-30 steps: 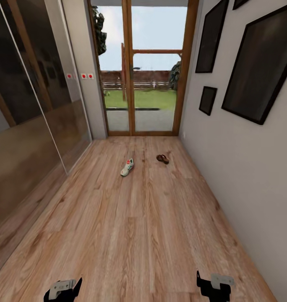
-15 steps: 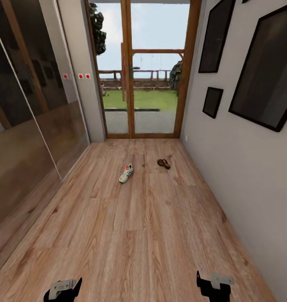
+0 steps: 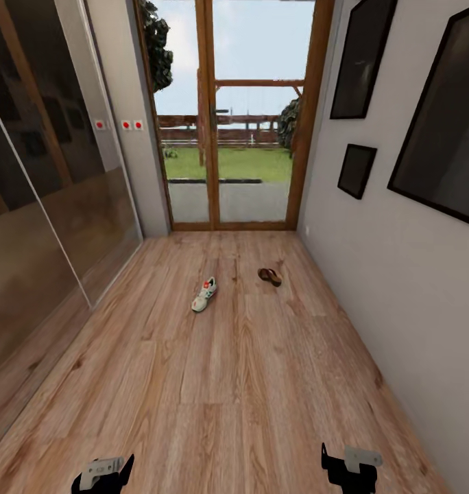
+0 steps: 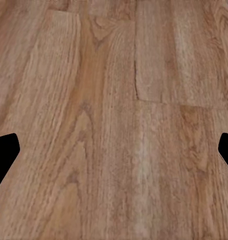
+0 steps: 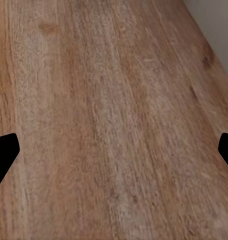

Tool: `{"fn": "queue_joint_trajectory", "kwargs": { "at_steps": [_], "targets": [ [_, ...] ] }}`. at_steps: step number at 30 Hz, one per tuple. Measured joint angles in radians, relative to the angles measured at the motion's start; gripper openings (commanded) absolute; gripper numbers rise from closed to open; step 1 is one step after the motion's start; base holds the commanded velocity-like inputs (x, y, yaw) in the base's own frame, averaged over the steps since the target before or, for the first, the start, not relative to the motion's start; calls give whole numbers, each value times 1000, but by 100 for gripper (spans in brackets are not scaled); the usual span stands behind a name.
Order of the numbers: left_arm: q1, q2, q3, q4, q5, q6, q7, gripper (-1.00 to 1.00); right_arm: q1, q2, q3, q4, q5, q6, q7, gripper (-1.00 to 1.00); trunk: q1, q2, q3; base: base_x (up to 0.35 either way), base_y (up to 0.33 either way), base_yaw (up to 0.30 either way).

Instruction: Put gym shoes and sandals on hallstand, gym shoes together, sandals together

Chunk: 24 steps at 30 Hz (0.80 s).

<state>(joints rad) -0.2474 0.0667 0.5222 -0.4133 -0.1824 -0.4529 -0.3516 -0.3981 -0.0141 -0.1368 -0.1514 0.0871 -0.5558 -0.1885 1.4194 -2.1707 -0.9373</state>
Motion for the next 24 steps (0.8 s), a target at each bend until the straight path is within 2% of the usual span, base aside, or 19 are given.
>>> {"fn": "queue_joint_trajectory", "kwargs": {
  "at_steps": [24],
  "targets": [
    [0, 0, 0, 0, 0, 0, 0, 100, 0, 0, 0, 0, 0, 0, 0, 100, 0, 0, 0, 339, 0, 0]
  ]
}}
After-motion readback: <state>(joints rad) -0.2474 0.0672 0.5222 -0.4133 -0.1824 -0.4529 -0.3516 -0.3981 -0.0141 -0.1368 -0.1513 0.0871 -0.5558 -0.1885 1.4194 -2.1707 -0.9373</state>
